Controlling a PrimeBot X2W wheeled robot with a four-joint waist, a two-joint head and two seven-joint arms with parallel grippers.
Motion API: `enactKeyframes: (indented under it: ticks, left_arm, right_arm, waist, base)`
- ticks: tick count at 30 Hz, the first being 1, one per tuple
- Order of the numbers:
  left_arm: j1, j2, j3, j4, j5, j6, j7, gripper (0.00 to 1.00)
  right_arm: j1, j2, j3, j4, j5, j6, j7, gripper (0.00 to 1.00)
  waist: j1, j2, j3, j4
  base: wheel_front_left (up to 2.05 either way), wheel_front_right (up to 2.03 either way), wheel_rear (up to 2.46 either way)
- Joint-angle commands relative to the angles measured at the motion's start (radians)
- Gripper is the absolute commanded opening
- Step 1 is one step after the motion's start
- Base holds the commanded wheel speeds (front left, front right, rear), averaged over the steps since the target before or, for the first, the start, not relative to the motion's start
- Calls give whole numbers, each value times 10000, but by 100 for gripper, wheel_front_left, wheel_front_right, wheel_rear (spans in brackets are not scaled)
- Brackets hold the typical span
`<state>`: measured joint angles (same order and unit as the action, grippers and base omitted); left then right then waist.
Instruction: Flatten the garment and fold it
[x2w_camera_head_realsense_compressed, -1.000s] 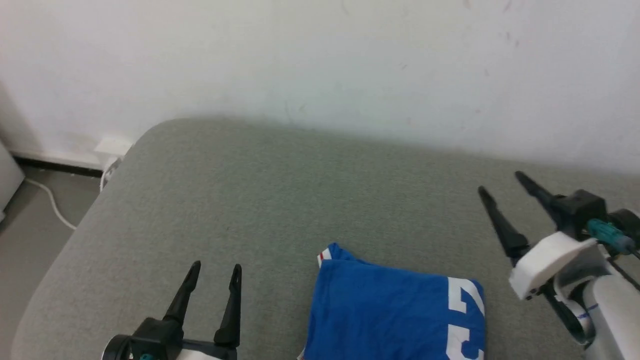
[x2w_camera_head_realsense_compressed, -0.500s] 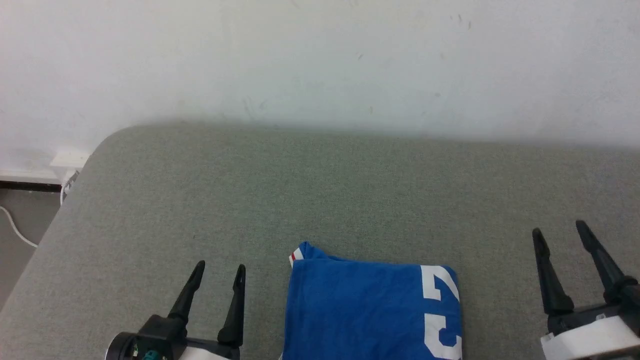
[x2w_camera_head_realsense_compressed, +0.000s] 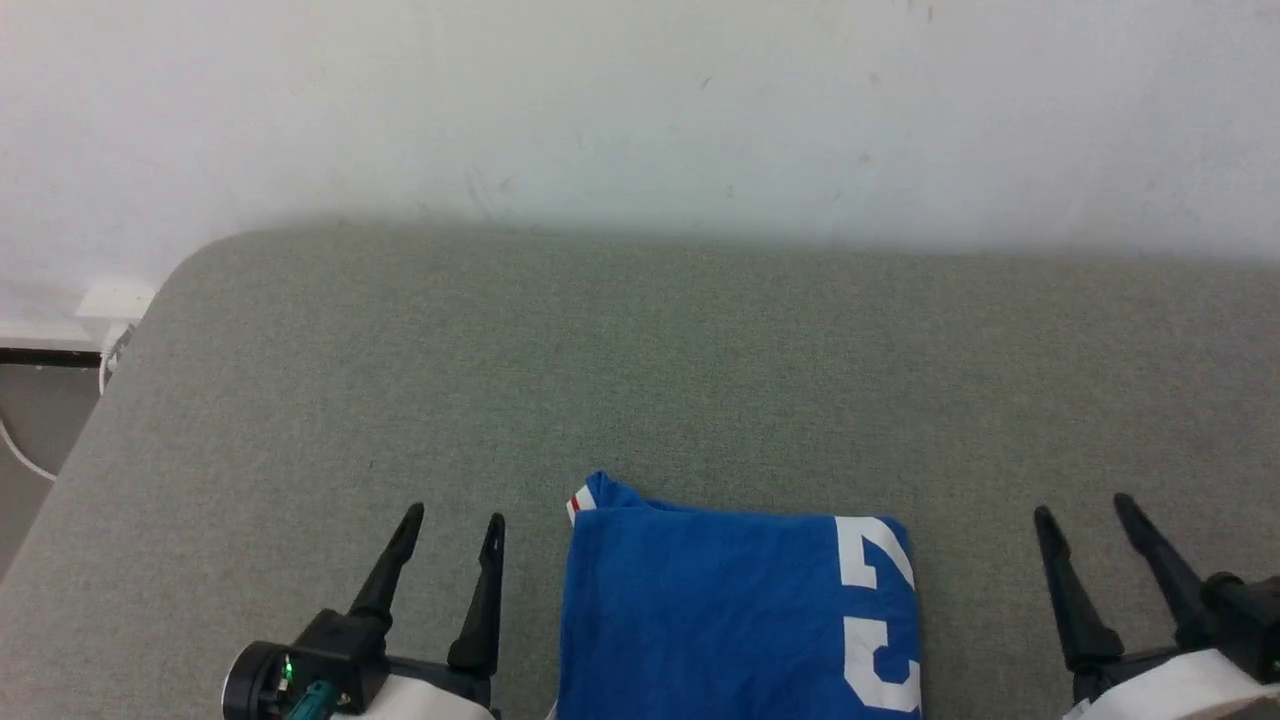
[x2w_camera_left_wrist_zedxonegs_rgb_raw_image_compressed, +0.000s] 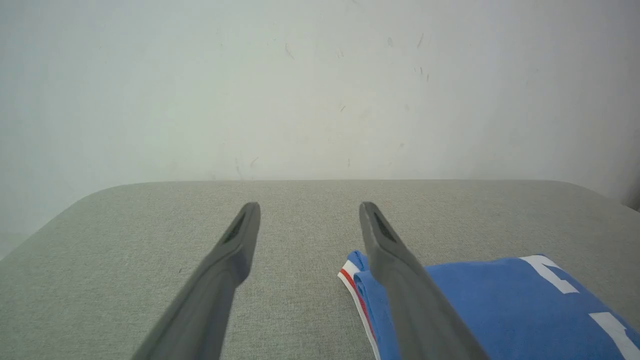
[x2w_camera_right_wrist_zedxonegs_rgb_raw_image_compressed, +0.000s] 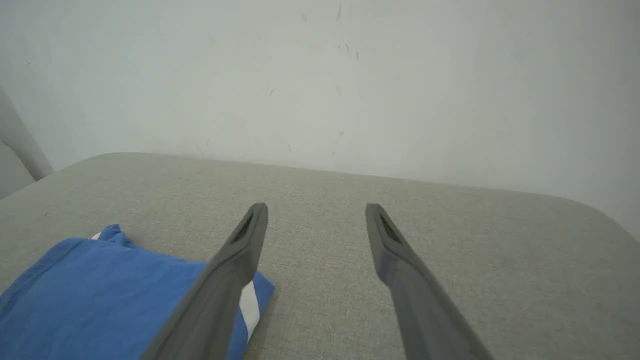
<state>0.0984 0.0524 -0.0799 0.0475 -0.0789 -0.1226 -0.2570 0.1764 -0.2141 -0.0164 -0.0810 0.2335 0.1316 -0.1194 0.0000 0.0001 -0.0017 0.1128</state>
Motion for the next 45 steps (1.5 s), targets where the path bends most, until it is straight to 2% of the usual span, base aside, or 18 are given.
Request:
enactKeyframes:
  ticks: [1, 6, 9, 14, 21, 34, 35, 36, 40, 45]
  left_arm:
    - [-166, -21, -30, 8, 92, -60, -47, 100]
    - [-299, -22, -133, 4, 109, -66, -47, 100]
    - [-404, -22, -197, 15, 125, -69, -47, 100]
    - [-644, -22, -317, 52, 130, -74, -47, 100]
    - [-941, -22, -540, 147, 89, -77, -47, 100]
    - [-1014, -22, -630, 255, 45, -79, -47, 100]
    - [-1007, -22, -639, 267, 43, -79, -47, 100]
    - [-996, -22, -644, 282, 44, -79, -47, 100]
    - [-919, -22, -656, 297, 58, -79, -47, 100]
    - [-764, -22, -655, 295, 104, 21, -47, 100]
  right_arm:
    - [131, -102, 120, -35, 404, -9, 349, 100]
    - [118, -1004, 960, -263, 3189, -9, 2853, 100]
    - [15, -1460, 1084, -286, 4567, -9, 4272, 100]
    - [-384, -1502, 1104, 68, 6003, -9, 5897, 100]
    - [-1082, -1184, 1544, 1043, 6496, -9, 6763, 100]
    - [-1999, -877, 2807, 2760, 5963, -9, 7063, 100]
    - [-2069, -864, 2926, 2871, 5885, -9, 7086, 63]
    - [-2133, -868, 3034, 2942, 5811, -9, 7058, 0]
    - [-2338, -1008, 3277, 3010, 5554, -9, 6607, 0]
    - [-2778, -1592, 3636, 2801, 4612, -9, 6083, 0]
  waist:
    - [0, -1, 83, 33]
    - [0, -1, 403, 124]
    - [0, -1, 644, 221]
    - [0, -1, 1057, 485]
    - [0, -1, 1410, 955]
    - [0, -1, 1424, 1299]
    - [0, -1, 1384, 1296]
    - [0, -1, 1337, 1286]
    - [0, -1, 1102, 1174]
    - [0, -1, 778, 772]
  base:
    - [0, 0, 0]
    - [0, 0, 0]
    - [0, 0, 0]
    - [0, 0, 0]
    - [0, 0, 0]
    - [0, 0, 0]
    - [0, 0, 0]
    - [0, 0, 0]
    - [0, 0, 0]
    - [0, 0, 0]
